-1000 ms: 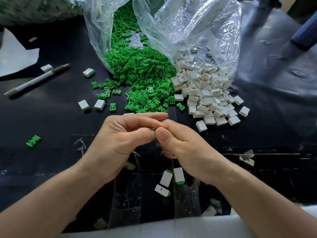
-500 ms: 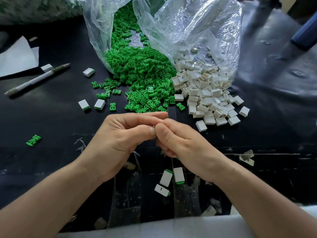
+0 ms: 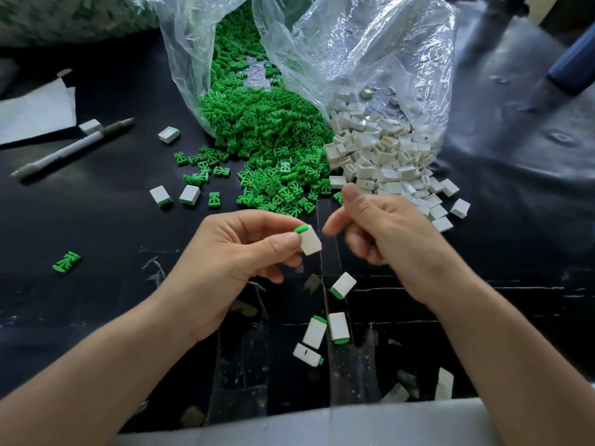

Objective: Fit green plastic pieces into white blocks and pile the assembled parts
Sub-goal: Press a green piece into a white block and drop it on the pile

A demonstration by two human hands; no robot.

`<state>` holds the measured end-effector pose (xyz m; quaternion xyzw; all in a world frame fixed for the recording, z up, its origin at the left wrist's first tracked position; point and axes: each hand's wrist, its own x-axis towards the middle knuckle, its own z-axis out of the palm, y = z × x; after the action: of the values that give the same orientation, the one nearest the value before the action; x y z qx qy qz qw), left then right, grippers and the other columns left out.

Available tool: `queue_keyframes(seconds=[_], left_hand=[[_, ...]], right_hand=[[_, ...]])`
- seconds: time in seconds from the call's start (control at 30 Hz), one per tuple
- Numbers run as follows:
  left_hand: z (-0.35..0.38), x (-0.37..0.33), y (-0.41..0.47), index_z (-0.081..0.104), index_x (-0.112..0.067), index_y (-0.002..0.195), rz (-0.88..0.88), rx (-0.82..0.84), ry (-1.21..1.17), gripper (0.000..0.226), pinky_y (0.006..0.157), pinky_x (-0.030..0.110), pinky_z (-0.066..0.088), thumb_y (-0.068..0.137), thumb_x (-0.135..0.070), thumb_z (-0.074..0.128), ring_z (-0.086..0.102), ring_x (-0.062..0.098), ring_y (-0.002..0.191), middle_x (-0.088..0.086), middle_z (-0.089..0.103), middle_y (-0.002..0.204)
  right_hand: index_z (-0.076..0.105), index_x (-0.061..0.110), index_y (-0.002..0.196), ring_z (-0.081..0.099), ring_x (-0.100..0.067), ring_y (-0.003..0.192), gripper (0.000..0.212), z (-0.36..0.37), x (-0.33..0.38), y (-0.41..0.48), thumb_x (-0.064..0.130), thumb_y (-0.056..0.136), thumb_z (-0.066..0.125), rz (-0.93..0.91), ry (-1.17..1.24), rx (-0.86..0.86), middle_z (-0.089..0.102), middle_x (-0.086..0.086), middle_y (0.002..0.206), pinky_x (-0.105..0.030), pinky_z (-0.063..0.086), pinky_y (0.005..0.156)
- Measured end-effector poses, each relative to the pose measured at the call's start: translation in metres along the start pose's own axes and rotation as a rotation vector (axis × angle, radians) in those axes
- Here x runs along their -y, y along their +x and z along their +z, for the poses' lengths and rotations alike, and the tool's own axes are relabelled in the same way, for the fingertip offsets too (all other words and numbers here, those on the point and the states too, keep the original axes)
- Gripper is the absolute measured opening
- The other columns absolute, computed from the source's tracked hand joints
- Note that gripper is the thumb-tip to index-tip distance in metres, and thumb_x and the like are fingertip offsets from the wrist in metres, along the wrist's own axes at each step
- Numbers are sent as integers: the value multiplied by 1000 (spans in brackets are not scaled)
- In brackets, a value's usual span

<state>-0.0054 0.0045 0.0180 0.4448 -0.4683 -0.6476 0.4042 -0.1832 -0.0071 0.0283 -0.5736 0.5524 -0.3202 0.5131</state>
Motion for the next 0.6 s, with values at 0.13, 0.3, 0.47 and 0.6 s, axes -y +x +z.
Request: queue_keyframes(seconds=[0.13,0.3,0.47,0.6], left_hand=[[2,-1,-3,74,-11,73,12,40,103,20,45,17,46,59,-22,67,64,10,58,6,70,64],[6,-1,-7,73,-11,76,-53,179,260,22,42,12,40,61,-26,67,60,6,51,3,67,58],[6,-2,-8,74,-11,76,-64,229,301,26,43,7,39,62,-31,65,59,5,50,4,69,62],[5,0,-5,73,-11,75,-52,201,275,23,43,7,39,63,-29,64,59,6,50,3,68,61]], right_hand=[[65,16,71,38,-2,42,34,-19,-3,5,40,89,49,10,-65,-207,47,10,43,-12,34,45],[66,20,71,47,-4,54,22,-37,-11,5,36,85,61,15,-398,-329,54,10,58,-20,42,60],[64,27,75,50,-1,62,13,-37,-14,3,39,77,69,74,-637,-233,56,12,68,-15,35,55],[61,27,88,49,-10,71,18,-33,-16,5,32,75,73,88,-778,-175,49,12,69,-24,38,66]])
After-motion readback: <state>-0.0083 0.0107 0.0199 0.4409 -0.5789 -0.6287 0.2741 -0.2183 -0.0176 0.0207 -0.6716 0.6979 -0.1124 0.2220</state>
